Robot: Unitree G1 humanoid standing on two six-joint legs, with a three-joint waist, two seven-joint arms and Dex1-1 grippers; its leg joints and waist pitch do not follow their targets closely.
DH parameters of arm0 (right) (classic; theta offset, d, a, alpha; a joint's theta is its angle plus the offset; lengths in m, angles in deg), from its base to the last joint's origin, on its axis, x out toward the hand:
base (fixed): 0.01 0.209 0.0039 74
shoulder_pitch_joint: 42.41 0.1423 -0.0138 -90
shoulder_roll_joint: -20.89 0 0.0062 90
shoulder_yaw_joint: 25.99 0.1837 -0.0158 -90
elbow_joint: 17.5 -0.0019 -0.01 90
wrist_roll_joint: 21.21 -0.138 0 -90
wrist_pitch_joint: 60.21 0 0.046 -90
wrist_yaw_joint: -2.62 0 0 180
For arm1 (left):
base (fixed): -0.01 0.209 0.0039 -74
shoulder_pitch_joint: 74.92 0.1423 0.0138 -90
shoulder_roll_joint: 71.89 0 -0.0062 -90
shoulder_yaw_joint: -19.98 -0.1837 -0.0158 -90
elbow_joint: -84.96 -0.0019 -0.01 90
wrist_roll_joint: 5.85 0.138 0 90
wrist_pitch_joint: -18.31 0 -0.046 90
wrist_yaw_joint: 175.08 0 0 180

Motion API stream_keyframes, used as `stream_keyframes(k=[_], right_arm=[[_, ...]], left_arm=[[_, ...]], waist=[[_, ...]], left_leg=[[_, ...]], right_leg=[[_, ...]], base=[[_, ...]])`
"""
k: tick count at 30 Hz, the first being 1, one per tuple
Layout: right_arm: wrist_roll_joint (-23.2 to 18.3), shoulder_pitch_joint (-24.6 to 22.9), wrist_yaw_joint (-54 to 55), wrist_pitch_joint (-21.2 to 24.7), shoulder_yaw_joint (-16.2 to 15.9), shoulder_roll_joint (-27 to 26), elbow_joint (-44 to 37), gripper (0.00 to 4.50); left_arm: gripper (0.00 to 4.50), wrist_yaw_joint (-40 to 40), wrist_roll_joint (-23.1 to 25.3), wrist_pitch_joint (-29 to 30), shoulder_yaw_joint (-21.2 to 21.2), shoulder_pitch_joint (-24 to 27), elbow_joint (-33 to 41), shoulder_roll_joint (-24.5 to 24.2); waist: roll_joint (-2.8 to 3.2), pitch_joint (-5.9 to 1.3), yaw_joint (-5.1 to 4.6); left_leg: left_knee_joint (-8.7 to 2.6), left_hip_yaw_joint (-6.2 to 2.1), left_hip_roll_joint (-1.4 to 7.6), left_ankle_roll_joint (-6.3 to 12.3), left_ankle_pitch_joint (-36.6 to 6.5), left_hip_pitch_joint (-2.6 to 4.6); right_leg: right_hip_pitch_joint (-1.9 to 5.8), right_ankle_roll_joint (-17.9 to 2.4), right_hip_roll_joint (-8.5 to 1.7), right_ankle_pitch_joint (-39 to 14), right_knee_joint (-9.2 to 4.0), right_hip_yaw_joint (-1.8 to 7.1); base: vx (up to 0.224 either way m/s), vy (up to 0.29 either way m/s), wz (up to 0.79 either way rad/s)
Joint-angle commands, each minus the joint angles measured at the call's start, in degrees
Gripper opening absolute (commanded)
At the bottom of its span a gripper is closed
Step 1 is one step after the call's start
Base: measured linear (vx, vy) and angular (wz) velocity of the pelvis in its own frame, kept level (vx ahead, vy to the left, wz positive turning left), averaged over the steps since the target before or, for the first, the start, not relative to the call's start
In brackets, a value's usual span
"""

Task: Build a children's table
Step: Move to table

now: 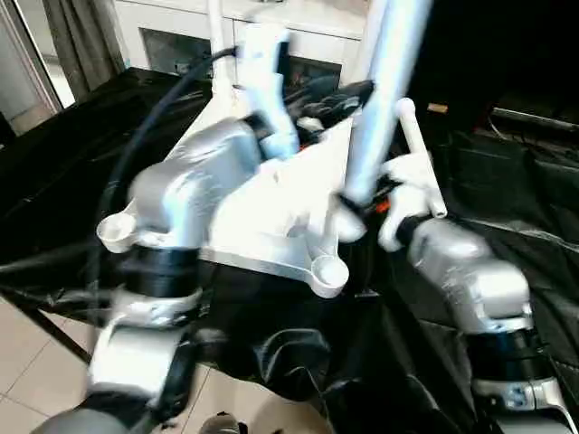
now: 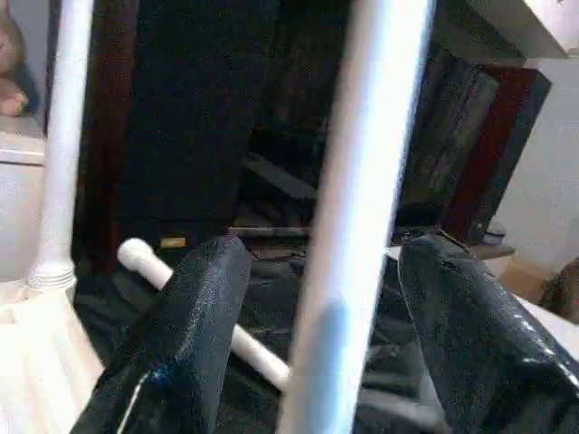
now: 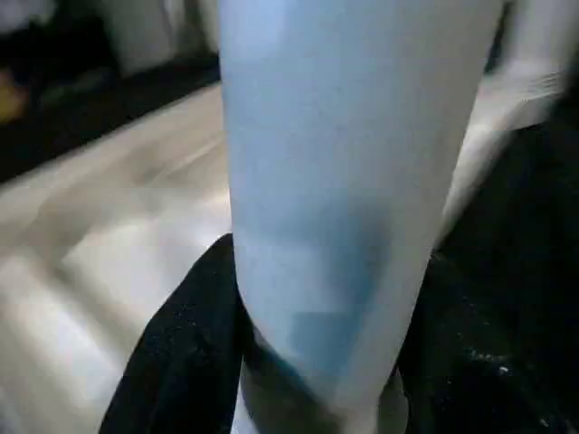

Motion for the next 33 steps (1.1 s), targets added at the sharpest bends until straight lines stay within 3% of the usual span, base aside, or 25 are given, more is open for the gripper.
stream_keyframes(k=[1, 5, 6, 7, 8, 10, 11, 14, 17, 19, 20, 22, 26, 33], right_arm=[[-1.3, 0.5, 1.6, -1.4, 3.0, 0.0, 0.5, 1.89], [-1.3, -2.1, 1.4, -2.1, 4.2, 0.9, 0.1, 1.89], [-1.1, -2.7, 1.3, -2.1, 4.0, 1.0, -0.1, 1.89], [-0.9, -3.4, 1.0, -2.0, 3.9, 1.1, -0.3, 1.89], [-0.9, -3.4, 1.0, -2.0, 3.9, 1.1, -0.3, 1.89], [-0.8, -4.5, 0.5, -1.6, 3.7, 1.0, -1.0, 1.89], [-0.8, -4.8, 0.4, -1.5, 3.7, 1.0, -1.3, 1.89], [-1.2, -5.0, 0.4, -1.5, 3.8, 1.2, -1.5, 1.89], [-1.4, -5.7, -0.3, -0.9, 3.5, 1.6, -2.2, 1.89], [-1.5, -6.1, -0.6, -0.4, 2.9, 1.6, -2.9, 1.89], [-1.5, -6.2, -0.7, -0.3, 2.8, 1.6, -3.1, 1.89], [-1.5, -6.8, -0.8, 0.4, 2.3, 1.4, -4.4, 1.89], [-1.7, -7.5, -0.5, 0.7, 2.2, 1.1, -5.6, 1.89], [-1.8, -9.6, 0.4, 1.3, 1.4, -0.4, -7.6, 1.89]], left_arm=[[3.07, 3.7, 0.5, -1.6, -0.7, 1.3, 0.2, -1.9], [3.07, 13.9, 7.8, -10.9, -9.2, 6.5, 0.1, -10.0], [3.07, 15.6, 10.9, -13.5, -12.6, 7.6, -0.3, -12.3], [3.07, 19.5, 15.7, -16.8, -19.1, 8.9, -1.7, -16.5], [3.07, 19.5, 15.7, -16.8, -19.1, 8.9, -1.7, -16.5], [3.07, 25.5, 22.5, -21.2, -28.6, 10.8, -5.5, -21.8], [3.07, 27.4, 23.9, -22.1, -30.7, 11.3, -6.7, -22.8], [3.07, 26.9, 27.2, -26.6, -31.5, 10.6, -11.5, -21.4], [3.07, 25.8, 32.3, -33.9, -33.0, 6.8, -20.7, -20.2], [3.07, 26.0, 32.7, -35.5, -33.5, 5.5, -23.3, -20.0], [3.07, 26.3, 32.7, -35.5, -33.7, 5.3, -23.6, -20.1], [3.07, 28.7, 32.2, -35.5, -34.4, 4.5, -25.2, -20.6], [3.07, 32.9, 33.0, -36.7, -34.6, 3.8, -29.4, -20.3], [3.07, 28.8, 36.8, -43.7, -34.1, 0.1, -40.9, -17.4]], waist=[[-0.16, -4.49, -0.3], [-0.35, -4.37, -0.25], [-0.36, -4.41, -0.31], [-0.25, -4.34, -0.26], [-0.18, -4.24, -0.41], [0.36, -4.41, -0.23], [0.16, -4.24, -0.48], [0.05, -4.42, -0.55], [-0.32, -4.39, -0.45], [-0.09, -4.41, -0.43], [-0.29, -4.5, -0.44], [0.21, -4.51, -0.5], [0.52, -4.67, -0.9], [0.77, -4.65, -1.29]], left_leg=[[-3.83, -1.04, 3.01, -1.9, -6.4, 1.57], [-4.18, -1.02, 3.16, -1.7, -6.5, 1.65], [-4.16, -0.99, 3.19, -2.06, -6.4, 1.65], [-4.28, -1.06, 3.21, -2.05, -6.9, 1.71], [-4.47, -0.97, 3.23, -2.52, -8.2, 1.85], [-4.49, -1.05, 3.27, -3.21, -8.3, 1.92], [-4.57, -0.99, 3.16, -3.6, -9.2, 1.81], [-4.51, -0.87, 3.21, -4.24, -9.4, 1.94], [-4.4, -0.85, 3.18, -3.58, -9.3, 1.86], [-4.43, -0.94, 3.24, -3.45, -9.4, 1.78], [-4.35, -0.92, 3.27, -3.33, -9.1, 1.79], [-4.25, -0.95, 3.27, -3.19, -8.4, 1.81], [-4.15, -0.95, 3.12, -3.2, -8.4, 1.68], [-4.28, -1.18, 3.37, -3.34, -10.8, 1.93]], right_leg=[[2.34, -9.7, -5.04, -0.2, -3.73, 3.08], [2.06, -7.4, -4.98, -2.6, -3.92, 3.15], [2.13, -7.2, -4.99, -2.5, -3.77, 3.11], [1.87, -6.6, -4.97, -3.3, -3.98, 3.15], [1.67, -6.1, -4.9, -4.7, -3.98, 3.22], [1.58, -6.3, -5.03, -4.7, -3.95, 3.21], [1.51, -6.0, -4.91, -5.3, -3.91, 3.3], [1.57, -7.2, -5.2, -4.1, -3.94, 3.32], [1.69, -8.1, -5.34, -3.4, -3.98, 3.29], [1.81, -8.3, -5.49, -3.7, -3.84, 3.32], [1.84, -8.6, -5.53, -3.0, -3.69, 3.28], [1.72, -9.3, -5.45, -1.6, -3.5, 3.24], [1.97, -10.5, -5.45, 0.9, -3.44, 3.25], [2.02, -11.6, -5.59, 0.0, -3.54, 3.22]], base=[[0.0, 0.0, 0.0], [0.0, 0.0, 0.0], [0.0, 0.0, 0.0], [0.0, 0.0, 0.0], [0.0, 0.0, 0.0], [0.0, 0.0, 0.0], [0.0, 0.0, 0.0], [0.0, 0.0, 0.0], [0.0, 0.0, 0.0], [0.0, 0.0, 0.0], [0.0, 0.0, 0.0], [0.0, 0.0, 0.0], [0.0, 0.0, 0.0], [0.0, 0.0, 0.0]])
